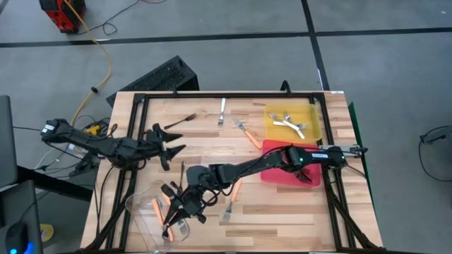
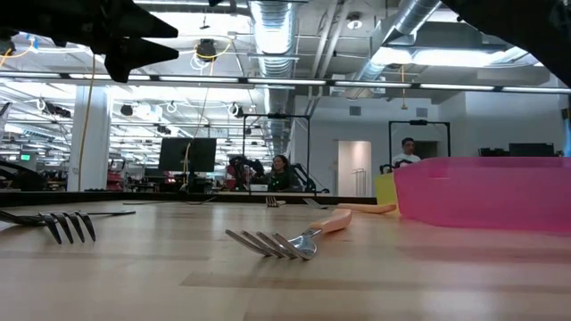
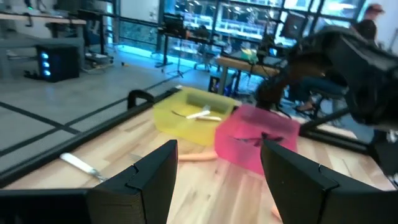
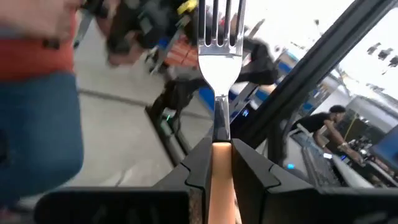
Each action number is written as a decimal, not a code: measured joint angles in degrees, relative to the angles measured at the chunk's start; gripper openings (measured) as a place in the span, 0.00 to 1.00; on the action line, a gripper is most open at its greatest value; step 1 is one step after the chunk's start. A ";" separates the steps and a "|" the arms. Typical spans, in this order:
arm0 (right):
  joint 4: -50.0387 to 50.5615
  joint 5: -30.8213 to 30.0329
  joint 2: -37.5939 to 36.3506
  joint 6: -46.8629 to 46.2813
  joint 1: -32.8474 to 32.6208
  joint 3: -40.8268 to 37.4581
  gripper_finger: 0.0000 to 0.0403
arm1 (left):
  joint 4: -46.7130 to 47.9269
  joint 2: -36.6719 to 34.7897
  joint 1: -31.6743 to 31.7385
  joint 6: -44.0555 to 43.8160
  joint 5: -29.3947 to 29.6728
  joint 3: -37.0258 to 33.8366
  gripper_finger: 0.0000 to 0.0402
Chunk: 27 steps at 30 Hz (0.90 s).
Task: Sort silverware by color (type)
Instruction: Put the orange fork into the transparent bin
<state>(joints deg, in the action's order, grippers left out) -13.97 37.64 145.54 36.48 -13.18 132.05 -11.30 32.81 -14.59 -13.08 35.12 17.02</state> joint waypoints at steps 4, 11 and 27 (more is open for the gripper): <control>-0.14 -0.48 0.02 1.08 0.29 -0.02 0.18 | 3.75 -5.30 1.80 -0.96 -0.43 0.00 0.53; -4.47 -3.16 1.24 3.93 0.27 0.00 0.18 | 6.40 -11.04 2.62 -1.60 -1.75 0.00 0.53; -5.39 -3.32 3.82 1.66 0.84 -0.02 0.18 | 8.01 -12.74 2.62 -1.29 -1.75 0.00 0.53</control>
<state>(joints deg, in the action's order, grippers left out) -19.36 34.32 149.36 38.13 -12.35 132.03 -3.29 20.08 -11.97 -14.37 33.36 17.02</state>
